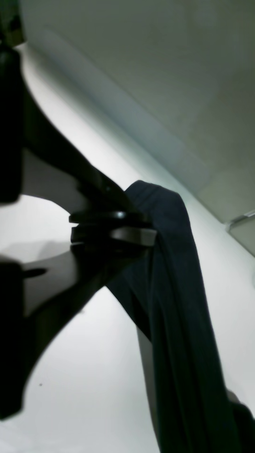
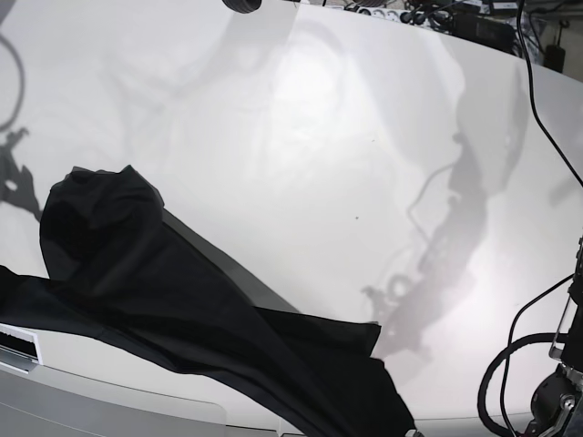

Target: Layout the t-shirt on the table in an organized manner, then fold the t-shirt properly

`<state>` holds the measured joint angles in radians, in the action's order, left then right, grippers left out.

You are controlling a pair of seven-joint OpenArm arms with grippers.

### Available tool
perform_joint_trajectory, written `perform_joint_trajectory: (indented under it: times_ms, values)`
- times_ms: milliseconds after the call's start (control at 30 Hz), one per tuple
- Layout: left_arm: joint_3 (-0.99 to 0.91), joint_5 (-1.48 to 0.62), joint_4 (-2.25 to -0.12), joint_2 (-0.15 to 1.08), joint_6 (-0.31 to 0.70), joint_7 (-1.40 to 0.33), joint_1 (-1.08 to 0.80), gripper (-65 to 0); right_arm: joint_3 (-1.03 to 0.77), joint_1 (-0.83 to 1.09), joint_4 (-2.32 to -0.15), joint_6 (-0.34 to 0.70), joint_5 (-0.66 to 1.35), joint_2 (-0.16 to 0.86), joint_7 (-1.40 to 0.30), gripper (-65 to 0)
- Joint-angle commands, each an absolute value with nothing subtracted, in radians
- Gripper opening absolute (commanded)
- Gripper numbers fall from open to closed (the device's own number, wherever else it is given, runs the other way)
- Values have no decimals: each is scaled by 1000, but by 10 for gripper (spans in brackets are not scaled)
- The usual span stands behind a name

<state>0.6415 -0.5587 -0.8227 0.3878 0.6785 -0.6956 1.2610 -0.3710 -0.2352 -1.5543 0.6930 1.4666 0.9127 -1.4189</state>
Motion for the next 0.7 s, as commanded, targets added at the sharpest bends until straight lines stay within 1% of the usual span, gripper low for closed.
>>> perform_joint_trajectory:
  times_ms: [0, 400, 667]
  values:
    - [632, -562, -842, 396, 672, -673, 1309, -650, -385, -258, -1562, 698, 1484, 948, -1396, -650]
    - [632, -637, -849, 396, 680, -682, 1309, -650, -385, -266, -1562, 698, 1484, 952, -1396, -650]
    - [636, -636, -849, 396, 684, -688, 1309, -650, -385, -266, -1562, 698, 1484, 954, -1396, -650]
